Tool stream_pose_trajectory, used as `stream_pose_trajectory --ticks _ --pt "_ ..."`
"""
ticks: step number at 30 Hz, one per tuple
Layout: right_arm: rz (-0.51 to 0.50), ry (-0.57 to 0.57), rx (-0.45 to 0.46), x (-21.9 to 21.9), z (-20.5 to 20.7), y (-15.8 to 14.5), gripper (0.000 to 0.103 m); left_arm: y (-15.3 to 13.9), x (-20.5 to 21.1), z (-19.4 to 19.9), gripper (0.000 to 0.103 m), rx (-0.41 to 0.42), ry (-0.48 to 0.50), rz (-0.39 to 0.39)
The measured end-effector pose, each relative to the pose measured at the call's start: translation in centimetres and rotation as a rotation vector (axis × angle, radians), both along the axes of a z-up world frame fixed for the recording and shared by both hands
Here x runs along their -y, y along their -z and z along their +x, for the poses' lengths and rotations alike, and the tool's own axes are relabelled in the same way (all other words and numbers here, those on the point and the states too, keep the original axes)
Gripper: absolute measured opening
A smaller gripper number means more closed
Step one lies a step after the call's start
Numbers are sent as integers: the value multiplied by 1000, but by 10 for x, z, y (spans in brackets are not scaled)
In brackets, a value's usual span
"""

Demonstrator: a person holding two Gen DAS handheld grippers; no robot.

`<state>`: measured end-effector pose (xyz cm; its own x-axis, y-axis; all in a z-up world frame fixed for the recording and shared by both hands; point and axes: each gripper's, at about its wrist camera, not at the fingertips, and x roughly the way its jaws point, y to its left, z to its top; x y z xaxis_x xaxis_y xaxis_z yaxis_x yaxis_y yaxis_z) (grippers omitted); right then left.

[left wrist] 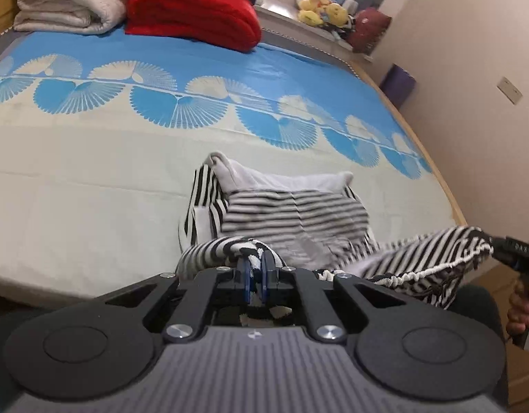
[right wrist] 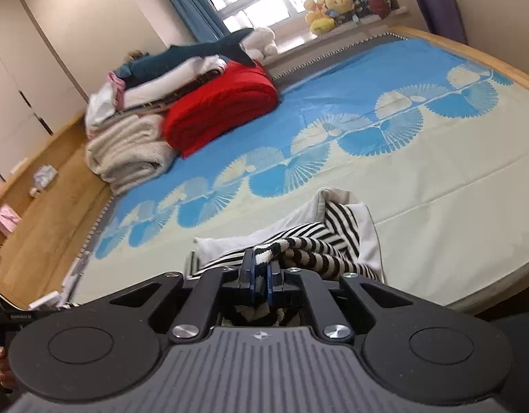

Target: Fold small clothes

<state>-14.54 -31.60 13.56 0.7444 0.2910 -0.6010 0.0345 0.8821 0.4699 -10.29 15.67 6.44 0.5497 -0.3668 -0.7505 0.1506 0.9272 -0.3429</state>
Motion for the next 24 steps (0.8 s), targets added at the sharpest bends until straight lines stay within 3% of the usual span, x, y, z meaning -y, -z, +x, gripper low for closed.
stream_pose_trajectory --ticks 6,10,13,15,17,18,19,21,24 --pt "-77 30 -85 -1 122 55 5 76 -5 137 8 -80 -69 -28" --pt "-122 51 -165 3 204 97 10 122 -17 215 17 -152 -135 -98" --pt "-237 74 -123 4 218 111 24 137 -27 225 20 -190 -202 -153" --pt "-246 96 -116 8 211 120 37 133 -26 222 24 -178 -190 -129" --pt "-191 111 -153 13 209 124 37 124 -22 218 41 -113 -161 -104" --pt "-173 105 -121 13 208 123 37 121 -21 217 54 -79 -157 -93" --pt "-184 86 -102 9 208 123 37 118 -21 214 59 -52 -160 -86" --pt "-223 29 -93 -2 208 129 38 117 -23 211 59 -33 -169 -84" --pt "-177 -23 -139 -11 210 145 38 123 -21 207 59 -86 -120 -102"
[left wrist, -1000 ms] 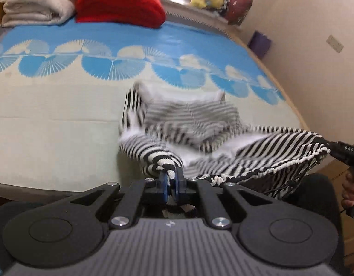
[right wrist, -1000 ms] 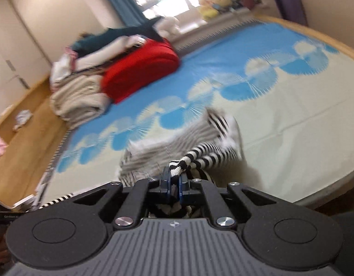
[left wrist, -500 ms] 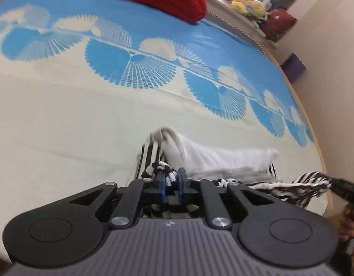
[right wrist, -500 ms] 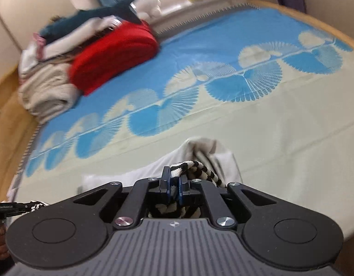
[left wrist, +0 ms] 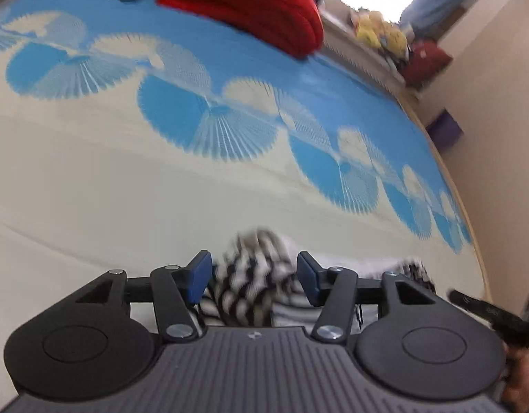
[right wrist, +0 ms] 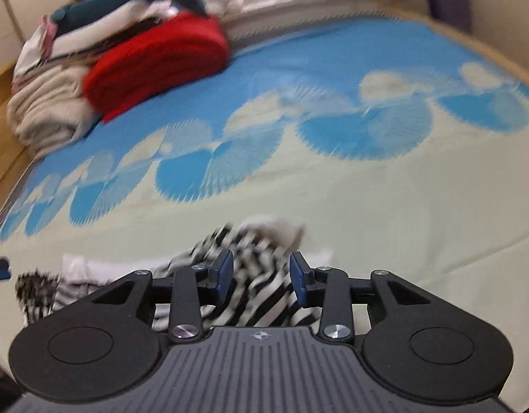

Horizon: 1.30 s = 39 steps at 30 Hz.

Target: Fold small clothes

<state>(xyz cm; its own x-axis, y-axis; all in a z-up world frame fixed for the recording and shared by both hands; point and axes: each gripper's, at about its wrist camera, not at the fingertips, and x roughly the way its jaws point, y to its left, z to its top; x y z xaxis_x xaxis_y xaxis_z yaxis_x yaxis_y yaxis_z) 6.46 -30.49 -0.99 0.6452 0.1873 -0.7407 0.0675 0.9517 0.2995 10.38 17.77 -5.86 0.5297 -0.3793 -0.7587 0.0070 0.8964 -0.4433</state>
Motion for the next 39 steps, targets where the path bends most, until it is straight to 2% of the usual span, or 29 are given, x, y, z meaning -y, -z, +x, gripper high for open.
stream_pose_trajectory --ticks 4,6,8,9,10,11,12,15,19,21,23,26,29,30,31,32,33,35,37,38,39 --pt "37 -48 -24 -17 10 12 41 17 21 -7 59 -99 147 56" --pt "32 -58 -52 -23 18 19 43 21 32 -8 58 -95 181 99" --pt "13 -64 -81 -29 23 24 44 25 39 -5 53 -94 199 103" --pt "-14 -66 -102 -31 25 27 42 27 42 -2 41 -100 198 104" --pt "-36 -62 -122 -32 26 30 38 30 45 1 24 -108 198 107" --pt "-31 -48 -130 -32 28 30 22 32 47 5 17 -111 199 107" --pt "-6 -35 -127 -28 29 29 15 32 47 7 14 -97 200 100" --pt "42 36 -10 -13 25 7 10 24 46 15 11 -14 168 46" --pt "126 194 203 17 20 -22 8 4 41 32 11 142 82 -117" --pt "110 234 238 20 28 -25 8 1 55 42 11 186 93 -100" --pt "84 259 226 18 41 -21 8 1 68 53 11 202 92 -50" --pt "45 287 193 9 64 -12 8 9 73 72 12 173 13 -41" --pt "-10 290 165 -2 85 -4 10 20 70 90 21 103 -80 -43" --pt "-45 282 138 -8 91 0 12 25 69 93 29 54 -87 -32" --pt "-72 256 96 -13 96 5 17 30 70 97 41 12 -64 -40" --pt "-81 230 64 -15 99 10 31 32 71 98 44 -16 -19 -53" --pt "-81 206 51 -17 98 12 36 32 70 97 44 -13 1 -44" --pt "-81 163 64 -17 91 9 36 22 61 88 47 35 2 -19" --pt "-95 143 96 -12 81 3 42 17 40 79 59 59 -23 -68" --pt "-101 149 97 -6 76 2 49 18 31 75 61 64 -39 -76" --pt "-98 157 84 1 72 3 55 19 21 72 61 59 -61 -50"
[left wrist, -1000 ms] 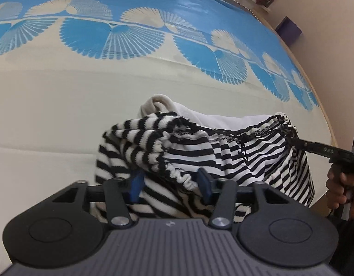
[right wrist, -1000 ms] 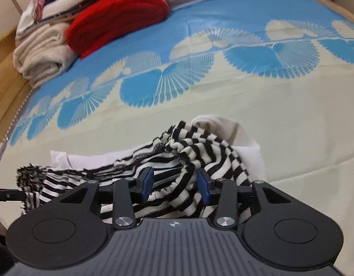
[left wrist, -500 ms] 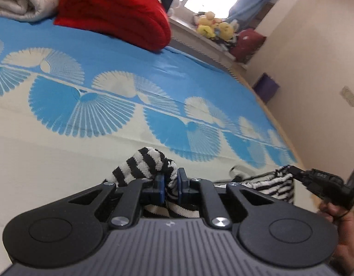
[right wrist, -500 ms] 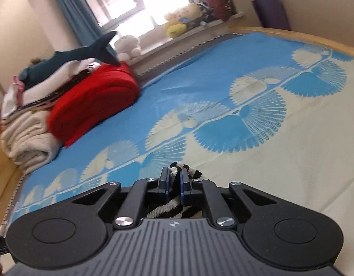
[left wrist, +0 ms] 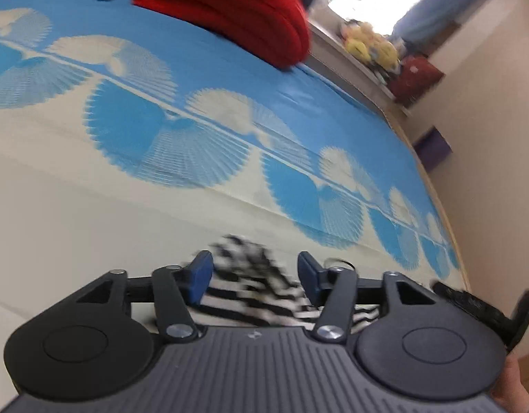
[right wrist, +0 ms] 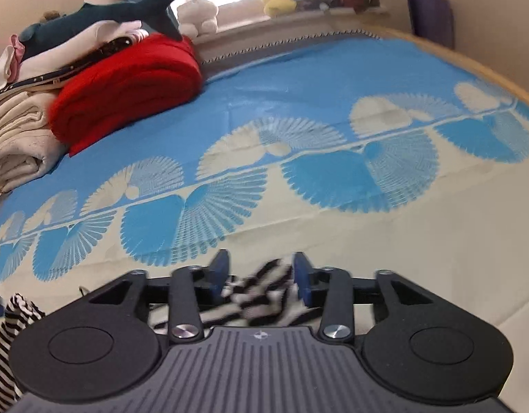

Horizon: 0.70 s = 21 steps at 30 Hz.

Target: Fold small clothes

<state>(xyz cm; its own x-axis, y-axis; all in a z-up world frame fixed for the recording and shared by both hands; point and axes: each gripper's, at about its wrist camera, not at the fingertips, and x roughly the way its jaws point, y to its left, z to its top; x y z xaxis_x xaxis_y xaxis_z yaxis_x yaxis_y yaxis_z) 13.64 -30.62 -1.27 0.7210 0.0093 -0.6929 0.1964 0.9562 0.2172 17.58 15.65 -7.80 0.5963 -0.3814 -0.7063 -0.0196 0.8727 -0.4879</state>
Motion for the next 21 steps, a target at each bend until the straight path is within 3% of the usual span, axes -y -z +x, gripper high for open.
stream_pose_trajectory --ticks 3,5,10,11,12,13,14,15,16,19,21 --pt "50 -7 -84 20 -4 13 58 5 -8 -4 62 -38 -6 119" --pt "43 -43 -133 22 -4 21 58 10 -7 -3 62 -52 30 155" --pt "-101 -120 -170 2 0 33 56 24 14 2 61 -48 84 283" --pt "-106 -121 -162 -1 1 32 50 26 17 1 61 -37 89 299" --pt "-107 -115 -153 -2 2 31 31 27 20 2 59 -26 93 307" --pt "-103 -105 -150 -1 4 30 20 28 22 5 50 -20 100 309" --pt "-89 -96 -146 1 6 30 3 29 23 7 38 -16 110 312" --pt "-75 -82 -136 3 7 27 1 27 23 9 9 -10 116 311" --pt "-76 -58 -104 5 7 22 1 23 19 11 4 7 93 301" --pt "-102 41 72 13 1 -3 1 8 -3 12 5 89 -44 225" --pt "-132 54 135 8 0 -10 1 7 0 14 5 96 -52 253"
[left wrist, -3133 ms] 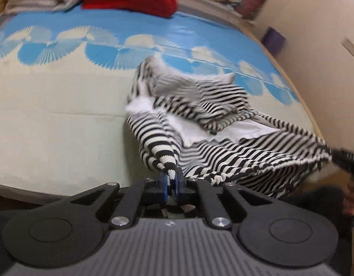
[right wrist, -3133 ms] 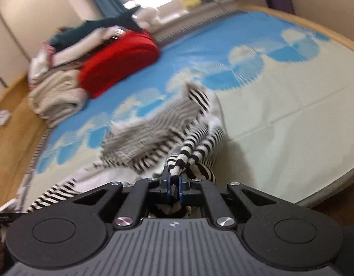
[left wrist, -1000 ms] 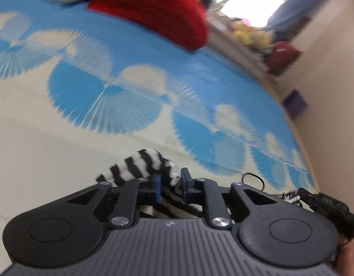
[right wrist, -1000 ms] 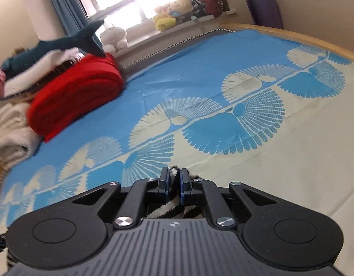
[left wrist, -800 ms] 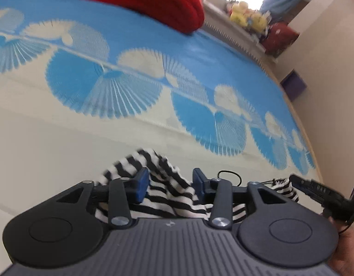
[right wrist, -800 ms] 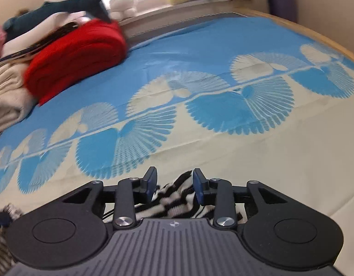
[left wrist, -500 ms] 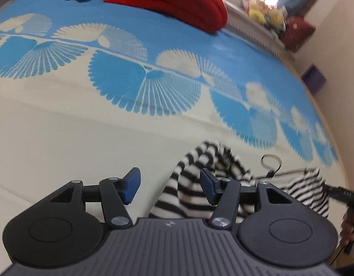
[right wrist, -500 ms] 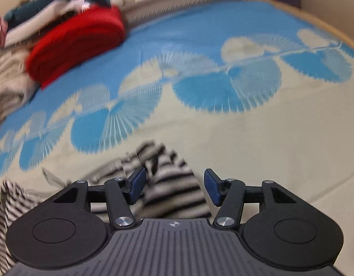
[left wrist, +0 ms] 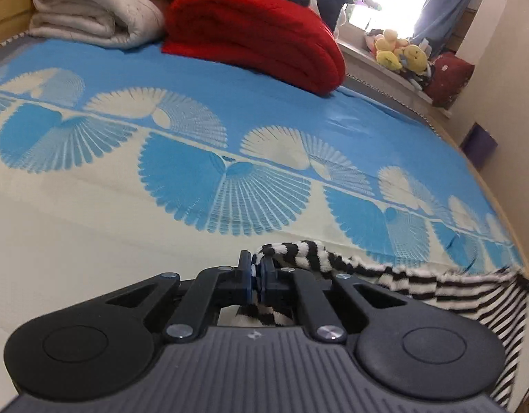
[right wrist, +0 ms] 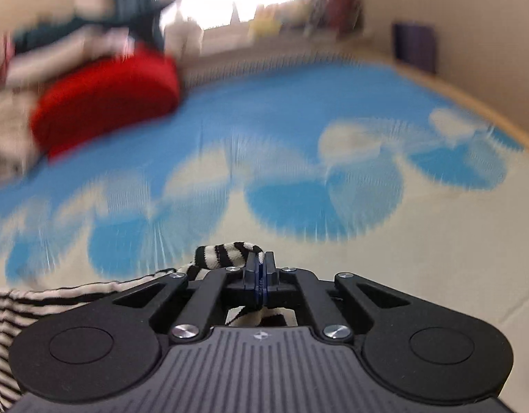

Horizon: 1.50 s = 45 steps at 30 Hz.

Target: Fold small clothes

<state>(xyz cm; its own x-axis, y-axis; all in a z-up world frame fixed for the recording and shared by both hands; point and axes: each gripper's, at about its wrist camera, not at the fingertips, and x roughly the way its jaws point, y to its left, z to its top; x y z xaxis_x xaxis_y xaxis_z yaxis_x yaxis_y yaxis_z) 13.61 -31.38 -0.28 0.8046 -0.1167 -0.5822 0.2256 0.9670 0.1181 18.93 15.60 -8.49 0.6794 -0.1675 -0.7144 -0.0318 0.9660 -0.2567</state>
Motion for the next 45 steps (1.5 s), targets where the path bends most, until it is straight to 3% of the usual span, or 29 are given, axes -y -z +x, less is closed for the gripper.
stream_pose_trajectory --ticks 1,3,4,6,8,11,14,18,26,29,30,31,32,33,35,37,39,40,42,44,45 --pt "-25 -12 -17 -6 4 3 1 4 9 2 5 -25 24 55" --pt "-29 -42 -176 -13 19 24 3 21 27 8 10 -139 101 138" --pt "-35 -39 -276 -16 24 37 3 30 31 9 12 -206 131 151" --pt "4 -51 -394 -15 25 50 13 29 28 4 20 -223 129 141" --pt "34 -64 -369 -10 15 38 19 17 15 -5 36 -197 103 91" --pt "39 -95 -315 2 -12 15 53 5 -6 -22 48 -221 97 -4" --pt "85 -96 -358 19 -39 12 54 5 -19 -45 50 -294 147 -49" --pt "149 -130 -456 28 -76 22 54 17 -28 -82 51 -364 240 -28" --pt "132 -214 -606 5 -110 47 54 39 -26 -117 51 -451 326 -20" --pt "82 -221 -618 -7 -109 49 51 46 -19 -118 51 -479 319 -3" --pt "78 -220 -605 -9 -110 46 38 45 -16 -119 44 -475 327 11" --pt "89 -220 -589 -9 -110 43 27 44 -12 -120 30 -467 344 26" --pt "111 -216 -567 -7 -111 38 4 42 -7 -121 18 -455 373 35" --pt "122 -210 -538 -3 -113 31 4 36 -3 -123 5 -424 404 55" --pt "107 -171 -449 6 -119 12 3 17 -6 -129 4 -311 408 90" --pt "156 -87 -364 25 -125 -5 2 -5 -27 -131 4 -220 331 41" --pt "55 40 -347 42 -130 -14 0 -17 -44 -135 4 -170 284 51" --pt "18 82 -376 50 -131 -12 0 -16 -45 -136 3 -184 288 90" --pt "134 91 -432 66 -133 0 0 6 -34 -139 3 -310 370 168" --pt "184 27 -426 61 -134 3 0 22 -17 -146 4 -382 472 251" --pt "221 -18 -425 56 -132 4 0 23 -13 -147 6 -381 472 282"
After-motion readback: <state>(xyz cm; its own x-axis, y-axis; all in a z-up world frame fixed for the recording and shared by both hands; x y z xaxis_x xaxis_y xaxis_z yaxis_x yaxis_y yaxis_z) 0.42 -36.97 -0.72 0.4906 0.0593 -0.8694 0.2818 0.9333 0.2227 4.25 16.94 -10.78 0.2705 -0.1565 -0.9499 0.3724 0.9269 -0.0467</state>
